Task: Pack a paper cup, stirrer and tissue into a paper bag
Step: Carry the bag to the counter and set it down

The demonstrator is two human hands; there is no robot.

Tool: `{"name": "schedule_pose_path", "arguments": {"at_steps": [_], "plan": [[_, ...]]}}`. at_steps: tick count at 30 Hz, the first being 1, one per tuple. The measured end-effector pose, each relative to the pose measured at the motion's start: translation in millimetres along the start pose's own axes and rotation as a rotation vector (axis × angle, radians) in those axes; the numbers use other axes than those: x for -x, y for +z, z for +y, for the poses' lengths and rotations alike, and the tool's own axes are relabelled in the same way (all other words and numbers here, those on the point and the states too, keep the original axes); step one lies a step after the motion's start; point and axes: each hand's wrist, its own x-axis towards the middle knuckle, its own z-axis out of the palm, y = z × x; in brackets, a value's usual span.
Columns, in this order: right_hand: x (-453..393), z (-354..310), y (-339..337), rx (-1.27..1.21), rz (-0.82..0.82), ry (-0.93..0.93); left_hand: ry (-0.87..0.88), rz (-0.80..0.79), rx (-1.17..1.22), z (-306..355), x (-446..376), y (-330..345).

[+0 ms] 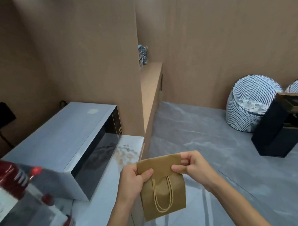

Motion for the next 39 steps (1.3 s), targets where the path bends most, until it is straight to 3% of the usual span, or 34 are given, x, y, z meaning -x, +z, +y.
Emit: {"name": "schedule_pose_path", "arguments": {"at_steps": [8,16,21,31,39], "plan": [[-122.4,15.9,-84.2,0.038,0.027,-0.041,-0.017,0.046,-0.009,2.2,-130.8,59.3],[-276.3,7.7,-216.7,0.115,-0.115,-0.067,-0.02,0.122,-0.035,34.2,-275.1,147.0],[-368.7,-6.9,-276.8,0.174,-0.258,-0.076,-0.016,0.138,-0.206,62.8,-350.0,175.3],[-547.0,-4.3,-288.8,0.183,-0.347,-0.058,0.019,0.334,-0.503,56.8,-493.8,161.3],[-705.0,12.4,-279.0,0.436,-0.256,-0.023,-0.11,0.654,-0.088,24.9,-630.3,135.0]]}}
